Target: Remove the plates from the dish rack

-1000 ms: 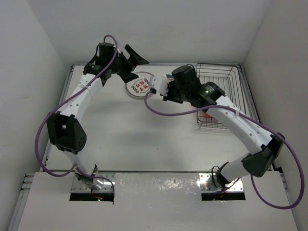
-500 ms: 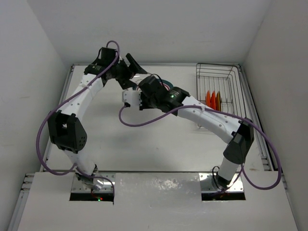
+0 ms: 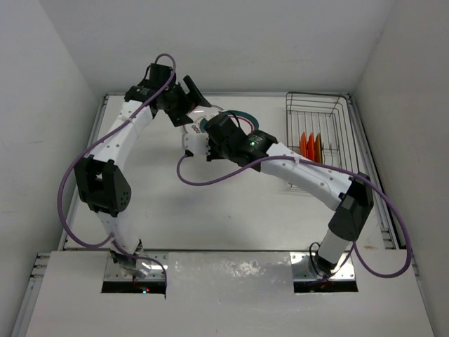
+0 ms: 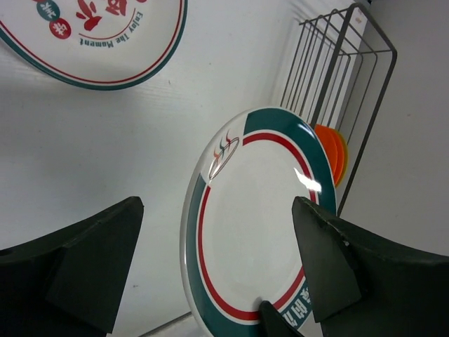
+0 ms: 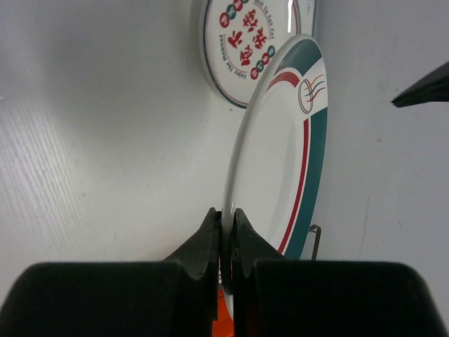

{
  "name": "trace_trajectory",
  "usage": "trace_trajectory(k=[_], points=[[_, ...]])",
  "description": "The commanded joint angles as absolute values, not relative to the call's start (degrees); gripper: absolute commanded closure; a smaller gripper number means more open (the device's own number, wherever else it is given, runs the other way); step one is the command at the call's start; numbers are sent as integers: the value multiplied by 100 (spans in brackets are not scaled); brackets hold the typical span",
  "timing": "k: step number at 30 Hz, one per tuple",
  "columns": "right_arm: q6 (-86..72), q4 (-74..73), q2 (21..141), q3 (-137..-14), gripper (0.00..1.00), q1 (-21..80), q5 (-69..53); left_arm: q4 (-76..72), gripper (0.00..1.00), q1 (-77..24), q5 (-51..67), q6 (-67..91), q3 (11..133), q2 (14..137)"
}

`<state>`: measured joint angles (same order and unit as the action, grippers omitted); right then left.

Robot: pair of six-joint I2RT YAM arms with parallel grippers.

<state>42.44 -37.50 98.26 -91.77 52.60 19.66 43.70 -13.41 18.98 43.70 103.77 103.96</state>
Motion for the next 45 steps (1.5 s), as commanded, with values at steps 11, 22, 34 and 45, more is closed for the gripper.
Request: trace_trajectory(k=[11,22,34,45], points=[[3121,-1971,9782,-9502,100,5247,1758,3841,100,-1380,2610,4395,10125,10468],[-702,-2776,8852,-8781,1,3982,1336,2243,100,-730,1161,4869,9905,10791],[-1520,-5016,7013,-8902,1,3147,2680,1248,100,-387,1292,5115,10801,12568],[-1942,-6644,7918,-9360,1,1012,1074,2652,0,-887,731,4414,11405,12980]])
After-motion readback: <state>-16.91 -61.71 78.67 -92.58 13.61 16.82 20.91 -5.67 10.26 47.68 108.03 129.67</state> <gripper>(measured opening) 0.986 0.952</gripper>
